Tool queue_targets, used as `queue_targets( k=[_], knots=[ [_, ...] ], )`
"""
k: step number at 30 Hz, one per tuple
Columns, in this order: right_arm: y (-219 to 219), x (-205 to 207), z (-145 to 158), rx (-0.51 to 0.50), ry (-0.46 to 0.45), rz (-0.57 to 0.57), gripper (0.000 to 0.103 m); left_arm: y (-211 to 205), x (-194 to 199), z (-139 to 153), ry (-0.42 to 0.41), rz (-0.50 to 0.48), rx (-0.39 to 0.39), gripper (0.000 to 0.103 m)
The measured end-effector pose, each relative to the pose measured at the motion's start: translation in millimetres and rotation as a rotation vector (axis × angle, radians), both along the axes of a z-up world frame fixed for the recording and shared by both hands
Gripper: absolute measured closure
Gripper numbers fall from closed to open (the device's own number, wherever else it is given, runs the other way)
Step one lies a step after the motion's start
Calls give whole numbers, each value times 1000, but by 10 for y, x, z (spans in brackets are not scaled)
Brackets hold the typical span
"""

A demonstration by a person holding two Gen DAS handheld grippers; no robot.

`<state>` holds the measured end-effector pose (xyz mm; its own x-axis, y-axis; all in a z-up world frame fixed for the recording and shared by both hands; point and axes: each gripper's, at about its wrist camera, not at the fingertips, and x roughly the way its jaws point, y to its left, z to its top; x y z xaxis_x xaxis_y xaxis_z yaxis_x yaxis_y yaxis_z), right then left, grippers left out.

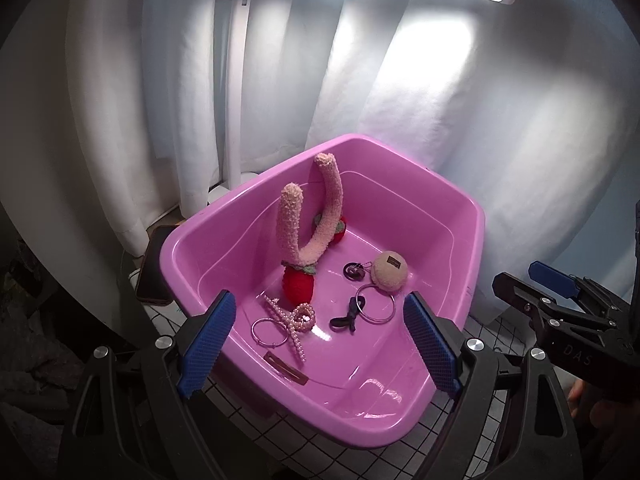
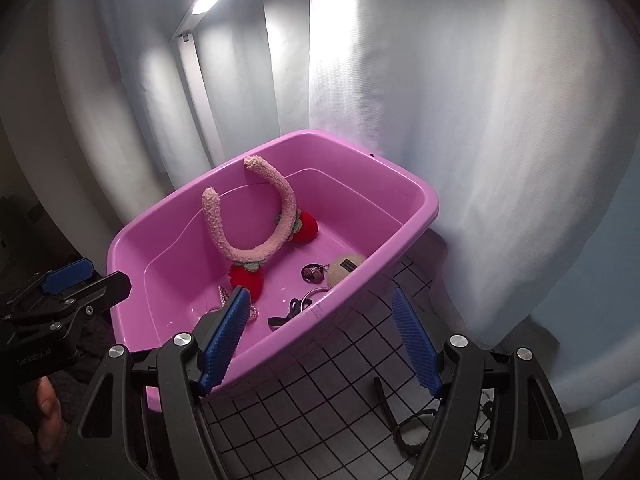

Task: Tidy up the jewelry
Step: 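Move both open tools from the basin back over the table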

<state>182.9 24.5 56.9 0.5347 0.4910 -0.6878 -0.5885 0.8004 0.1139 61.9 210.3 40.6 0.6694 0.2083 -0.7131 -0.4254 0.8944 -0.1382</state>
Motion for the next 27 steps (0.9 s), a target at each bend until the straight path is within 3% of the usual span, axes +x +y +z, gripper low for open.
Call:
queue_targets(
  k=[9,17,21,27],
  knots=[
    [-1416,-320,-491,-1,92,-141,33,-855,-44,-8,4,-69,5,19],
    [-2560,-552,-1045,-16,174,-275,33,-1637,-68,-260,10,-127,24,12],
    [-2858,-603,-1250,-11,212,-293,33,-1985,-101,-528,58,-145,22,10],
    [-2978,-672,-1535,17,243,-232,33,-2316,-230,-871,106,-131,15,9]
  ],
)
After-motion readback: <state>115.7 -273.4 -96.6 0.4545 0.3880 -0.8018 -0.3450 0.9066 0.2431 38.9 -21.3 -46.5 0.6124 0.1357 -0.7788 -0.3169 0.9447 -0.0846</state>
